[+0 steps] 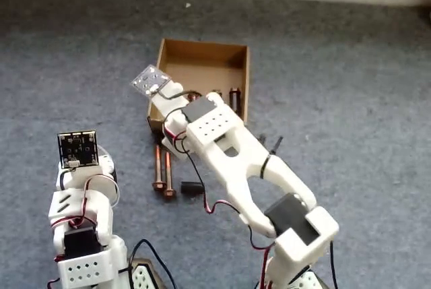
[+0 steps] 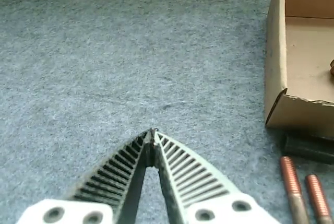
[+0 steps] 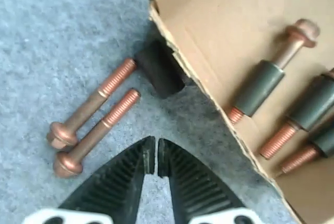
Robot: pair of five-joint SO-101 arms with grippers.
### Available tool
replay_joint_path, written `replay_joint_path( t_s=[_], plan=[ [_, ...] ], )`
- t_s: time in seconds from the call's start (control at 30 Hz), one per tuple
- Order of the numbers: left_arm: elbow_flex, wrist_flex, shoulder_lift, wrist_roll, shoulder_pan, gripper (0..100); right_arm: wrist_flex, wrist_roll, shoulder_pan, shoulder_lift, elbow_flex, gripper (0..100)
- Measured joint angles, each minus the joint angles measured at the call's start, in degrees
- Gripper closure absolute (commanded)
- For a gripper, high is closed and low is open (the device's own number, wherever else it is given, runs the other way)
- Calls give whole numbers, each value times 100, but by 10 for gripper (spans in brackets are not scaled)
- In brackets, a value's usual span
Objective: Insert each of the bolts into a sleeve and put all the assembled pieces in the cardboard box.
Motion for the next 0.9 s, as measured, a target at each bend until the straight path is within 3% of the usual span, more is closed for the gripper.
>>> replay_joint_path(
  t_s=[0.23,0.47,0.9],
  plan=[
    [0,0,0,0,0,979,-79,396,0,-97,9,984],
    [0,0,0,0,0,979,-123,949,-413,826,-185,817],
    [0,0,0,0,0,979,-114,985,-475,2330,-1864,811]
  ],
)
